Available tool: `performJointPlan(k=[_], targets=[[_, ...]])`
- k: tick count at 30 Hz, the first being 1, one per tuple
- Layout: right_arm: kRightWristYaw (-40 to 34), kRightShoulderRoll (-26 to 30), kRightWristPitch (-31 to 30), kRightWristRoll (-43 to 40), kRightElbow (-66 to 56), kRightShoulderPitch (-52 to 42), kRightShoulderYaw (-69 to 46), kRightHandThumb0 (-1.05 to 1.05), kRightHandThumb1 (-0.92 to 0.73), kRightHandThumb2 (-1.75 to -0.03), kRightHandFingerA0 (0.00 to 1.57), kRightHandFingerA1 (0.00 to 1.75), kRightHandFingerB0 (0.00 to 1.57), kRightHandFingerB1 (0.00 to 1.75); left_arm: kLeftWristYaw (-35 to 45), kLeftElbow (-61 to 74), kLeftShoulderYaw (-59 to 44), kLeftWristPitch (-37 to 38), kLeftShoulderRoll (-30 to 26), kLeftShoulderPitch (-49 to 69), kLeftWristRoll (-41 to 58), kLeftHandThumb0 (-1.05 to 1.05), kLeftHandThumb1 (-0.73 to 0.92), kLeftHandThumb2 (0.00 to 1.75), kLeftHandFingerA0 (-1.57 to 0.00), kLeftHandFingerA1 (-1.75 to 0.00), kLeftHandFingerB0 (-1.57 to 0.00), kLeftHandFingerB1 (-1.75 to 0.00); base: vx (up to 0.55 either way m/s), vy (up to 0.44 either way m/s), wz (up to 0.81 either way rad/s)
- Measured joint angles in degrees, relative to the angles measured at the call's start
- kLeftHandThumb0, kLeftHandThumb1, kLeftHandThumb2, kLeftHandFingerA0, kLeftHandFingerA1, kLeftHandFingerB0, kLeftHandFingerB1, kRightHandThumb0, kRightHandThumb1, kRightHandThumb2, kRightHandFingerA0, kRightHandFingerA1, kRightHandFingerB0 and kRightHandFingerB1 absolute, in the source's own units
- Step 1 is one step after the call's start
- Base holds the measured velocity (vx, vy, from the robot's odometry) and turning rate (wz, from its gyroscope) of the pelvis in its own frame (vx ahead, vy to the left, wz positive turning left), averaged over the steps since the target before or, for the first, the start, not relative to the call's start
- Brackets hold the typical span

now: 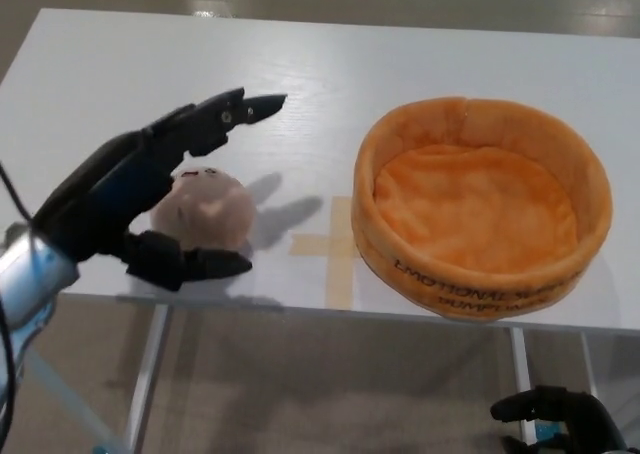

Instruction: Use the left hand to pick up the pink round toy on the left and place it inside the orange plate on the desk.

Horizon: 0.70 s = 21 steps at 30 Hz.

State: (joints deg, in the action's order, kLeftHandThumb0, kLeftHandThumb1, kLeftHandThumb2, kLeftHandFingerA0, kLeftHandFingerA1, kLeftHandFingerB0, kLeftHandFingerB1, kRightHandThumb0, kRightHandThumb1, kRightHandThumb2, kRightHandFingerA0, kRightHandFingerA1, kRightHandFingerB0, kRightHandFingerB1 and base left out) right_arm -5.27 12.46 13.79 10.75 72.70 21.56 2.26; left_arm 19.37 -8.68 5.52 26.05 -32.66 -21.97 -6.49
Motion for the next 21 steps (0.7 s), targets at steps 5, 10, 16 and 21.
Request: performJointPlan(k=[5,10,16,21], targets=[[0.0,0.0,0.0,0.0,0.0,0.0,0.0,-0.22,-0.44,-0.84,0.76,0.89,0.71,0.82,-2.5,-7.0,2.6,-1.1,0.0,-5.5,-5.1,-0.44,0.28,0.62,0.0,0.0,-0.02,-0.13,0.0,0.0,0.0],[0.0,0.0,0.0,0.0,0.0,0.2,0.0,-0.22,-0.43,-0.84,0.78,0.91,0.73,0.83,-5.0,-13.3,5.5,-2.3,0.0,-10.1,-9.9,-0.54,0.31,0.67,0.0,0.0,0.0,-0.11,0.0,0.0,0.0],[0.2,0.0,0.0,0.0,0.0,0.2,-0.1,-0.24,-0.44,-0.83,0.79,0.91,0.71,0.82,-7.4,-20.6,8.9,-3.9,0.0,-13.9,-15.0,-0.62,0.37,0.53,0.0,0.0,0.0,-0.18,0.0,0.0,0.0],[0.5,0.0,0.0,0.0,0.0,0.2,-0.1,-0.22,-0.45,-0.83,0.78,0.9,0.7,0.81,-9.6,-25.8,11.1,-4.6,0.0,-15.1,-18.8,-0.61,0.39,0.75,0.0,0.0,0.0,-0.06,0.0,0.0,0.0]])
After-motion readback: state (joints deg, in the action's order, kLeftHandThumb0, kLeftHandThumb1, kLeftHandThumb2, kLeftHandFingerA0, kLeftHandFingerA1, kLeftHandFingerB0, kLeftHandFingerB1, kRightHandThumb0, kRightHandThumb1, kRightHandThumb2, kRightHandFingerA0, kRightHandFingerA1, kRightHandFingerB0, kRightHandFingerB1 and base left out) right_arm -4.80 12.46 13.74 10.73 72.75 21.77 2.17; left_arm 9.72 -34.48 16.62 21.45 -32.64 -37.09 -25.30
